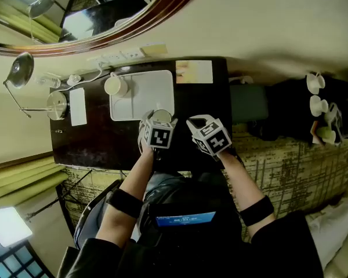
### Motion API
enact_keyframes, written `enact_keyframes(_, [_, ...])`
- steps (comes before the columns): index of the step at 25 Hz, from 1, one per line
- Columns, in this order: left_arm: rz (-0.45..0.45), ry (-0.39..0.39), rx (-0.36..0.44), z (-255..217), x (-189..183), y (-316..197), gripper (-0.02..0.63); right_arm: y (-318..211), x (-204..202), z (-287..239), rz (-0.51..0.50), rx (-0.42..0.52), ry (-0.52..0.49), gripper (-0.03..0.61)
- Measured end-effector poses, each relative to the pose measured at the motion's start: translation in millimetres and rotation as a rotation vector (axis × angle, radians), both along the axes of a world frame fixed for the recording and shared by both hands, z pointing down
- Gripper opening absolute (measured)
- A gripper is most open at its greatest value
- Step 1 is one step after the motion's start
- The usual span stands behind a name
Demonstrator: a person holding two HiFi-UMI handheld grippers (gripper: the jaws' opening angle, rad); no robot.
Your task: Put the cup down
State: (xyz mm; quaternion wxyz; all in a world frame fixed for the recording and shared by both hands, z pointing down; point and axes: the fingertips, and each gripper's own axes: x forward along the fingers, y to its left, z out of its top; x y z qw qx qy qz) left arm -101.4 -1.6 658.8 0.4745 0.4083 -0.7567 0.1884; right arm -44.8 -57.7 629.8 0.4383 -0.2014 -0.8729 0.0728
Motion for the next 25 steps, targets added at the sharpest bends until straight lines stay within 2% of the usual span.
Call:
enact_keyframes(11, [-0.182,-0.036,-0.036,-17.0,-82.9,114.4,0.402,130.5,-67.2,-15.0,-0.222,-0.017,-0.025,0.002])
enact_keyframes(13, [-0.210,-0.031,-0.019,-9.1,-93.8,125.4,0.402,149.9,-76.6,-19.6,-0.254,-0.027,-0.026,0.002])
enact_keyframes(19, [-0.281,-0.027,-0.038,-2.2,-125.2,161.1,0.403,189.3,-96.6,-23.3,-0.306,-0.033,-0.021,0.002])
enact_keyframes(23, [-0.320,-0.016,-0.005,9.5,-143.4,171.3,0.402,204.1,-106.7,-20.6,-0.331,-0.025,-0.015,0.002])
enact_keyframes(25, [-0.337,-0.008,-0.018,11.6,-149.1,179.0,0.402,206.2,-110.0,-13.5,-0.339,-0.012,-0.008,0.002])
